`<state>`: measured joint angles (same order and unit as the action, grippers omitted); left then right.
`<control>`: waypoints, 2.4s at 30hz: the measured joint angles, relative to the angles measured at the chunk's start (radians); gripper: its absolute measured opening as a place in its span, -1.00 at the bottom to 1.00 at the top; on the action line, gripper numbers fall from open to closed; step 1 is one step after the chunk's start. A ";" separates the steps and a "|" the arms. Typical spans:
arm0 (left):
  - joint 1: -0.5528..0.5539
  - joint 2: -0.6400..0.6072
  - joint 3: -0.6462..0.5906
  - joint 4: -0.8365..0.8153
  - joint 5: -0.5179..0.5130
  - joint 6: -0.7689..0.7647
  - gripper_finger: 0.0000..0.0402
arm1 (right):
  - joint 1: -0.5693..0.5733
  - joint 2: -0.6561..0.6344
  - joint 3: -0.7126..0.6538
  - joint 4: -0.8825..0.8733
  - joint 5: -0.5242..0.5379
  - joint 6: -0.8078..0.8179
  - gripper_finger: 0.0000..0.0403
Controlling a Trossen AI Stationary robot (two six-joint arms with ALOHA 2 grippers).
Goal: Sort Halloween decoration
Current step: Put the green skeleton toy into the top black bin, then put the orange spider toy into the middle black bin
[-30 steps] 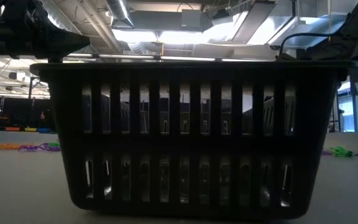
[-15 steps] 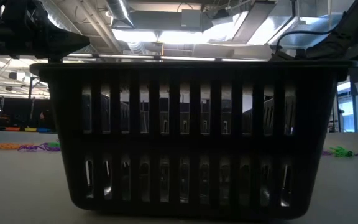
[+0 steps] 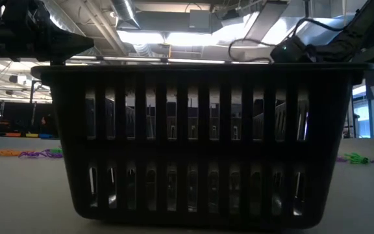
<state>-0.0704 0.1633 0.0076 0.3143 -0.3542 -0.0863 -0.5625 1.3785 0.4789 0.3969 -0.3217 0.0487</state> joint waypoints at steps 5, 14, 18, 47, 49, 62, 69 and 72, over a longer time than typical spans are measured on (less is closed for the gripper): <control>0.000 0.000 0.000 0.000 0.000 0.000 -0.97 | 0.034 -0.001 0.002 0.160 -0.002 0.026 -0.80; 0.000 0.000 0.000 0.000 0.000 0.000 -0.97 | 0.207 0.019 0.134 0.093 0.148 -0.088 -0.85; 0.000 0.000 0.000 0.000 0.000 0.000 -0.97 | 0.247 0.079 0.196 0.090 0.172 -0.132 -0.80; 0.000 0.000 0.000 0.000 0.000 0.000 -0.97 | 0.261 0.373 0.427 -0.007 0.255 -0.167 -0.24; 0.000 0.000 0.000 0.000 0.000 0.000 -0.97 | 0.261 0.359 0.427 -0.032 0.281 -0.174 -0.24; 0.000 0.000 0.000 0.000 0.000 0.000 -0.97 | 0.238 0.157 0.310 -0.073 0.373 -0.186 -0.24; 0.000 0.000 0.000 0.000 0.000 0.000 -0.97 | 0.118 0.041 0.178 -0.034 0.378 -0.131 -0.23; 0.000 0.000 0.000 0.000 0.000 0.000 -0.97 | 0.066 -0.011 0.119 -0.034 0.373 -0.089 -0.23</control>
<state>-0.0704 0.1633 0.0076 0.3145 -0.3542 -0.0863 -0.4964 1.3676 0.5982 0.3631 0.0517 -0.0399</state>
